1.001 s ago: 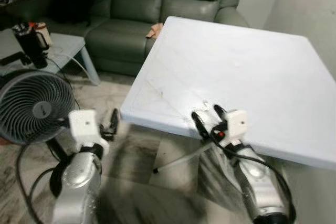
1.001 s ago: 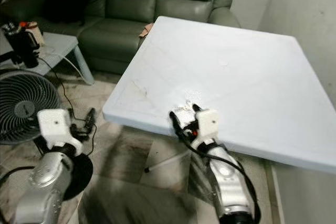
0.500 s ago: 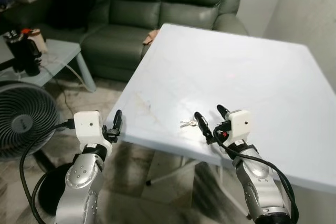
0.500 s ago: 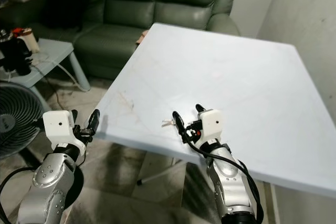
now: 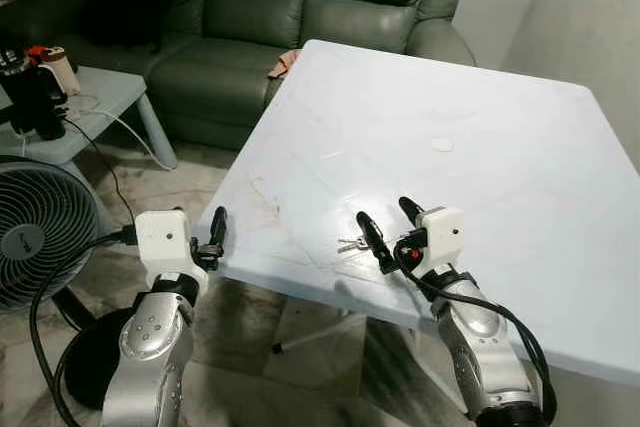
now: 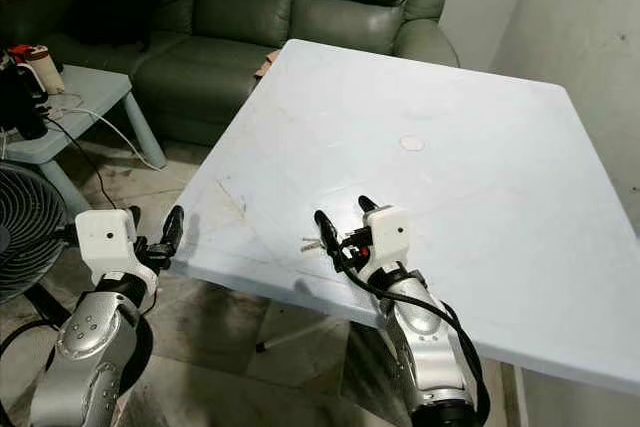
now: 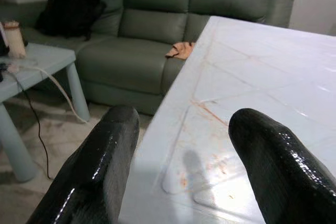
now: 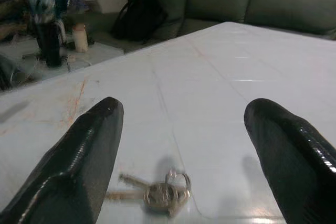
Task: Hang keys on a hook
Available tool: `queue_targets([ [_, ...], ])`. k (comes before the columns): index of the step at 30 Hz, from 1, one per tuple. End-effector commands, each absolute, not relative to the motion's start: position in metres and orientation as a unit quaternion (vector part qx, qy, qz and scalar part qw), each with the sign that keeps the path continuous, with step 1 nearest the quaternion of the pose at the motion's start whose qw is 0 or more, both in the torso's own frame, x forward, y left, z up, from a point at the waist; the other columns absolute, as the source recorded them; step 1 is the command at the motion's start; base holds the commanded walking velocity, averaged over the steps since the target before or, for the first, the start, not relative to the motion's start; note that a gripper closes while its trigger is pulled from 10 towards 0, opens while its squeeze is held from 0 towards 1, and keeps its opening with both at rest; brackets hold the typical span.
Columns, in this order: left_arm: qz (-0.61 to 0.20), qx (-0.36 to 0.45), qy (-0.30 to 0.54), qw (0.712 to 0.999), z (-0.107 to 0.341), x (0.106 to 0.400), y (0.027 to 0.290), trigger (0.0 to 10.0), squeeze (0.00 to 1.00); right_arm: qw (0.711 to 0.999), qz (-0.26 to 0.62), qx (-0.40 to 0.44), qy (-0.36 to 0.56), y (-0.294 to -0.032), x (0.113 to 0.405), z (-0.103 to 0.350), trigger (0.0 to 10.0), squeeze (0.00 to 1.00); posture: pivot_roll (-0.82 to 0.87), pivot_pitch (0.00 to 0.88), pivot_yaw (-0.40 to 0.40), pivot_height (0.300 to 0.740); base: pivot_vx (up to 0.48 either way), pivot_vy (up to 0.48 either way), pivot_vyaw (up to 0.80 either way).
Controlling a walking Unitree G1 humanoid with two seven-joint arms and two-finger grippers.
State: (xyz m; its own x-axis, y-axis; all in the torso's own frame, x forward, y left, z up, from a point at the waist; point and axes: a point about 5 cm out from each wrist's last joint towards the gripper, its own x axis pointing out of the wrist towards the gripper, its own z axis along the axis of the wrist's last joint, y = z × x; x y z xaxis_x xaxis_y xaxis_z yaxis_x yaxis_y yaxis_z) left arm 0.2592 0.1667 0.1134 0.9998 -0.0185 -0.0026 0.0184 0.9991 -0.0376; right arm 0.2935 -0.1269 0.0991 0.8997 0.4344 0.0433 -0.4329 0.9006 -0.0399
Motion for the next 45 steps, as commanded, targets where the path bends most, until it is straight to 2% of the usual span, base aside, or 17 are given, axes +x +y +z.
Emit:
queue_targets([
  [1, -0.035, -0.006, -0.004, 0.999, 0.113, 0.255, 0.159, 10.0, 0.00, 0.973, 0.228, -0.041, -0.020, -0.126, 0.300, 0.106, 10.0, 0.00, -0.06, 0.023, -0.032, 0.740, 0.000, 0.000, 0.00],
  [18, -0.097, 0.021, 0.000, 0.995, 0.110, 0.237, 0.133, 10.0, 0.00, 0.980, 0.183, -0.074, 0.027, -0.107, 0.314, 0.116, 10.0, 0.00, -0.03, 0.097, -0.053, 0.740, 0.000, 0.000, 0.00],
  [27, -0.098, 0.026, 0.002, 0.995, 0.111, 0.233, 0.131, 10.0, 0.00, 0.989, 0.131, -0.038, 0.057, -0.095, 0.324, 0.121, 10.0, 0.00, -0.02, 0.127, -0.062, 0.740, 0.000, 0.000, 0.00],
  [38, -0.095, 0.026, 0.004, 0.995, 0.111, 0.230, 0.129, 10.0, 0.00, 0.990, 0.115, -0.014, 0.076, -0.089, 0.324, 0.121, 10.0, 0.00, -0.01, 0.138, -0.068, 0.740, 0.000, 0.000, 0.00],
  [39, -0.090, 0.026, 0.005, 0.996, 0.111, 0.229, 0.130, 10.0, 0.00, 0.990, 0.109, -0.017, 0.085, -0.087, 0.320, 0.116, 8.3, 0.00, 0.00, 0.149, -0.076, 0.740, 0.000, 0.000, 0.00],
  [40, -0.090, 0.026, 0.005, 0.996, 0.111, 0.229, 0.130, 10.0, 0.00, 0.990, 0.109, -0.017, 0.085, -0.087, 0.320, 0.116, 8.3, 0.00, 0.00, 0.149, -0.076, 0.740, 0.000, 0.000, 0.00],
  [41, -0.083, 0.025, 0.007, 0.996, 0.111, 0.227, 0.131, 10.0, 0.00, 0.990, 0.102, -0.021, 0.099, -0.084, 0.314, 0.110, 7.5, 0.00, 0.00, 0.151, -0.078, 0.740, 0.000, 0.000, 0.00],
  [43, -0.081, 0.025, 0.007, 0.996, 0.111, 0.227, 0.131, 10.0, 0.00, 0.989, 0.101, -0.021, 0.103, -0.084, 0.311, 0.108, 7.2, 0.00, 0.00, 0.152, -0.079, 0.740, 0.000, 0.000, 0.00],
  [44, -0.080, 0.025, 0.008, 0.996, 0.111, 0.227, 0.131, 10.0, 0.00, 0.989, 0.101, -0.022, 0.104, -0.085, 0.311, 0.107, 6.2, 0.00, 0.00, 0.152, -0.079, 0.740, 0.000, 0.000, 0.00],
  [45, -0.079, 0.025, 0.008, 0.996, 0.110, 0.226, 0.132, 10.0, 0.00, 0.989, 0.101, -0.023, 0.105, -0.085, 0.310, 0.107, 6.2, 0.00, 0.00, 0.154, -0.079, 0.740, 0.000, 0.000, 0.00],
])
